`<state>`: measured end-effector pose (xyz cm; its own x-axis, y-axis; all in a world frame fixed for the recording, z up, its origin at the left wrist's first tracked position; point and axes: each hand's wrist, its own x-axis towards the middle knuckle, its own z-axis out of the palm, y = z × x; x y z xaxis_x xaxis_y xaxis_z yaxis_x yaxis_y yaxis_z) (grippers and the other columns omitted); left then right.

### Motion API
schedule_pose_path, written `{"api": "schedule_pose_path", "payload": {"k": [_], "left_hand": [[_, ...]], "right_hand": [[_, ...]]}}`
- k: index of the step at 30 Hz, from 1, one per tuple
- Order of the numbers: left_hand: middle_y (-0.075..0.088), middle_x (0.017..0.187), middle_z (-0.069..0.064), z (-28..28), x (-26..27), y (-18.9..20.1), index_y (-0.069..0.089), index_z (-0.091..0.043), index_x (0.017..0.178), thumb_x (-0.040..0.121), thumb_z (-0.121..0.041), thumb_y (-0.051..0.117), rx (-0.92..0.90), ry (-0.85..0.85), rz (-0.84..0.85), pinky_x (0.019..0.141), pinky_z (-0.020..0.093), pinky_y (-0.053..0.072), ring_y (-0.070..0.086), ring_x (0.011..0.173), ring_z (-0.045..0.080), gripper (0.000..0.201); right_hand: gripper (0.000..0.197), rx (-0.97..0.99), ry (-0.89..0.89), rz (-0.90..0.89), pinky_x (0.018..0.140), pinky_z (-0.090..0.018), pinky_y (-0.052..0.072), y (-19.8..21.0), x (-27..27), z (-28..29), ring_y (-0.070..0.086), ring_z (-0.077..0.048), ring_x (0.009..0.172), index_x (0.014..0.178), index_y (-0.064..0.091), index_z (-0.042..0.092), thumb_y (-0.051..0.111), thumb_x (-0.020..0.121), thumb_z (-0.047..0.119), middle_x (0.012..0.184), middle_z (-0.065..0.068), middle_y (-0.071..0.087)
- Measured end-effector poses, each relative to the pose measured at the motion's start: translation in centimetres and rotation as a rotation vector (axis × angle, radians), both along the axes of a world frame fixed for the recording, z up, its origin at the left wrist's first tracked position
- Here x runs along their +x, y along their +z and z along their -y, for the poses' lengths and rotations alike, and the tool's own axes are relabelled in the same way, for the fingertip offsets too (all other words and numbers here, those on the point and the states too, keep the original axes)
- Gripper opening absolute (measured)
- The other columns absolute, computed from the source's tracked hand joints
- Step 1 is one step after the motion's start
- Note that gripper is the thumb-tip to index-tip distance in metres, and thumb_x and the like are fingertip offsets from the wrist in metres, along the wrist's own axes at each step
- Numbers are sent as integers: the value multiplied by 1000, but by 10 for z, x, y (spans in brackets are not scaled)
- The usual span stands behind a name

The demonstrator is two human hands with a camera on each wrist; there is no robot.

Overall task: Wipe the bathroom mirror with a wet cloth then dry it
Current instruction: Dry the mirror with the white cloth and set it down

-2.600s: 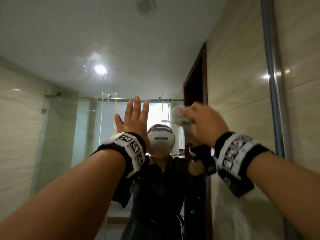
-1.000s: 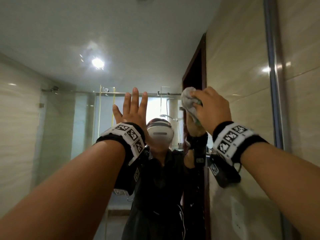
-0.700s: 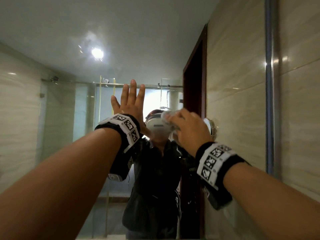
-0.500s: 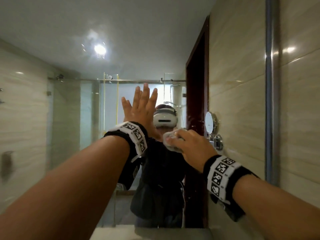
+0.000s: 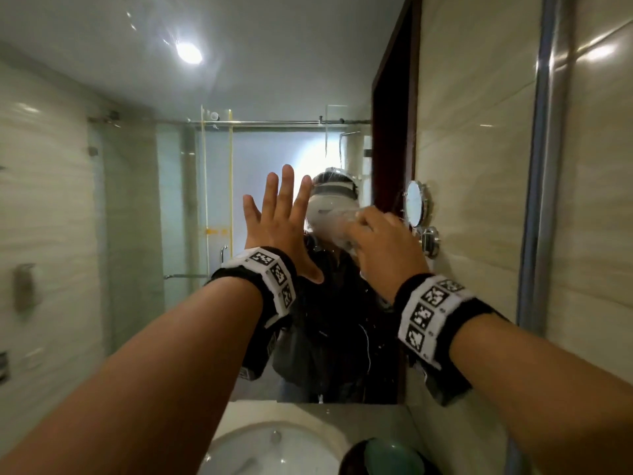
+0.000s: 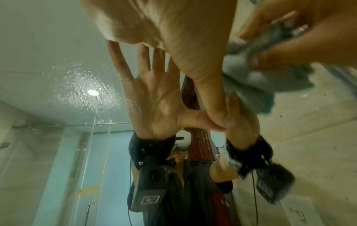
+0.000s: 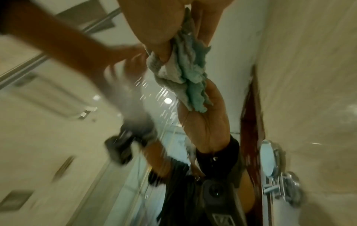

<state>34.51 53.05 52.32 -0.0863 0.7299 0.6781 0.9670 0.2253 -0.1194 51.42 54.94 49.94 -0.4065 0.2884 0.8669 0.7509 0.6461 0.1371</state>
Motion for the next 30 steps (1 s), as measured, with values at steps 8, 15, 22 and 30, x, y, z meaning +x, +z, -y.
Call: {"api": "schedule_pose_path", "payload": {"k": [8,15,22,30], "left_hand": [[-43,145,8,14,-9,-23,-38,-20,138,56,-66,77,-96,-34,-36,115,57,-2,-33,137,30,149],[-42,146,7,25,-24,-49,-35,-19,140,57,-62,79,-93,-83,71,115,47,-12,-35,137,27,148],[-45,144,10,20,-30,-58,-41,-18,136,53,-65,79,-74,-42,8,116,48,-10,-37,135,29,153],[-46,143,11,22,-25,-65,-47,-19,129,53,-65,79,-93,-15,30,116,49,-10,-37,134,30,154]], "right_hand": [[44,-67,-38,189,77,-35,50,-21,1,13,52,-28,99,122,56,23,62,82,6,116,-6,53],[34,-16,-26,-124,79,-30,42,42,-22,8,48,-27,100,120,56,19,55,87,11,110,-6,49],[54,151,-12,325,64,-41,51,-44,-16,7,59,-33,85,110,64,20,74,61,2,99,-9,61],[46,-50,-28,127,80,-39,48,8,-11,13,48,-28,99,126,54,24,60,84,5,112,-5,51]]}}
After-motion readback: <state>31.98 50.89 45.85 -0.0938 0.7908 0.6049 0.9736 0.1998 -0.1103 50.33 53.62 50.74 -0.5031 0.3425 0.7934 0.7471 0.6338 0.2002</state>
